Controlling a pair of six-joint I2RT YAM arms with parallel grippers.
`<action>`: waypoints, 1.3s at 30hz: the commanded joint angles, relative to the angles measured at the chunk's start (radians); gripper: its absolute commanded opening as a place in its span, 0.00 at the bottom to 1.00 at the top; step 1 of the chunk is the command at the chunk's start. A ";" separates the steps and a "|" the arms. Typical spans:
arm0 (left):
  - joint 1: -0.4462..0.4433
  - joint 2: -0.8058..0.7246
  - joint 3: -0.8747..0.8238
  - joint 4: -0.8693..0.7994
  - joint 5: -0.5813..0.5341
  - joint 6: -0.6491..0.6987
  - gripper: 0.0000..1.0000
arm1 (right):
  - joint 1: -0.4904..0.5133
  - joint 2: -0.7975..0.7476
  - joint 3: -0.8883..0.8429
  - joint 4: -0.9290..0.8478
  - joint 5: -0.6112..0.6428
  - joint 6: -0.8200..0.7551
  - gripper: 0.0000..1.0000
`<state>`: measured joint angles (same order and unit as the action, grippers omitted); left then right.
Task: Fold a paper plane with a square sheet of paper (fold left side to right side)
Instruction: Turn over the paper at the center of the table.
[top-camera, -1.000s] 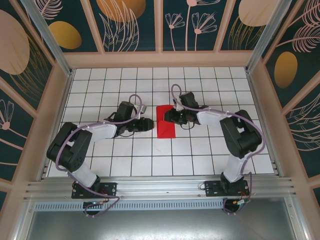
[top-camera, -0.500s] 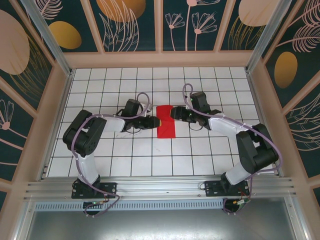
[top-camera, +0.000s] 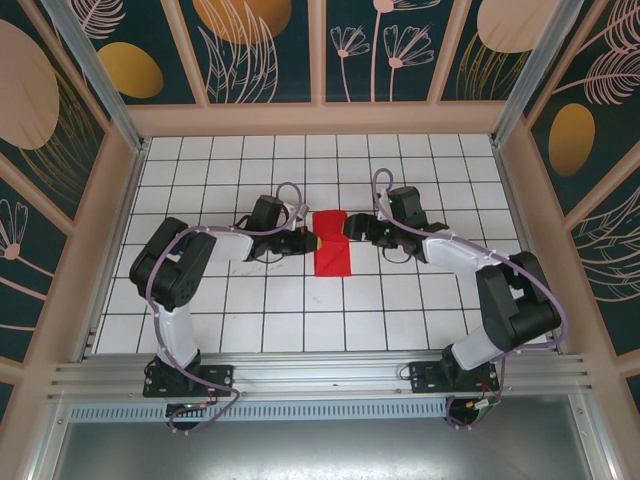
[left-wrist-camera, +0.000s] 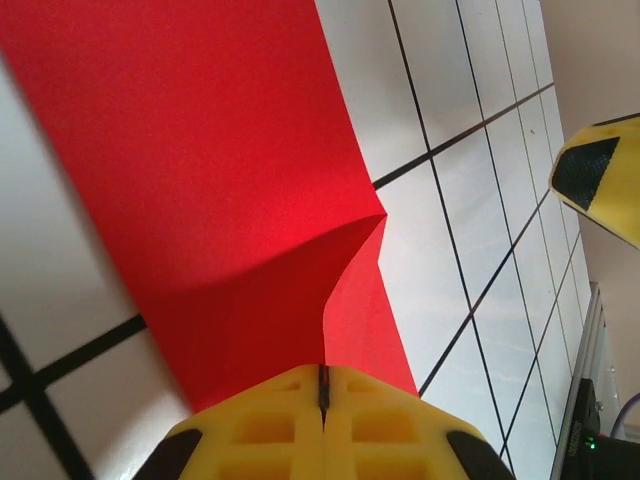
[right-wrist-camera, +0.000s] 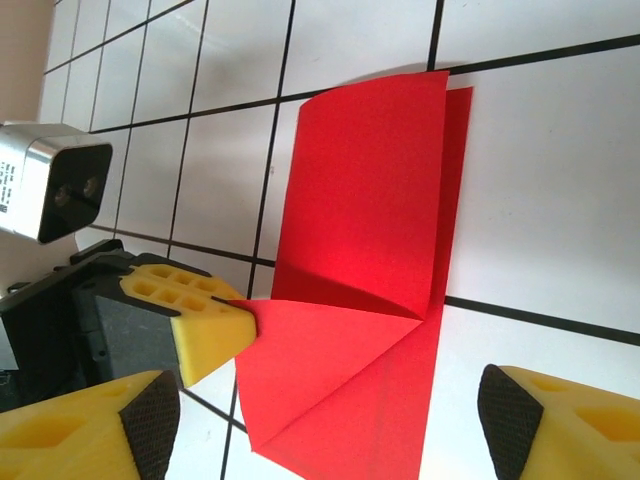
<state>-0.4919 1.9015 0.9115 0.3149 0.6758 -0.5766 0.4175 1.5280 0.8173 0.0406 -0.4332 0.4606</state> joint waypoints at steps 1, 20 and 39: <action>-0.006 -0.086 -0.030 0.038 -0.028 0.021 0.02 | -0.008 0.008 -0.014 0.080 -0.107 0.029 0.80; -0.007 -0.113 -0.072 0.057 -0.059 -0.004 0.05 | 0.028 0.312 0.082 0.287 -0.316 0.164 0.54; 0.075 -0.460 -0.142 -0.016 -0.236 -0.058 0.99 | -0.041 0.087 0.049 0.369 -0.363 0.043 0.00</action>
<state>-0.4404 1.5124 0.7940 0.2867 0.4679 -0.5907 0.4152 1.7172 0.8783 0.3008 -0.7235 0.5522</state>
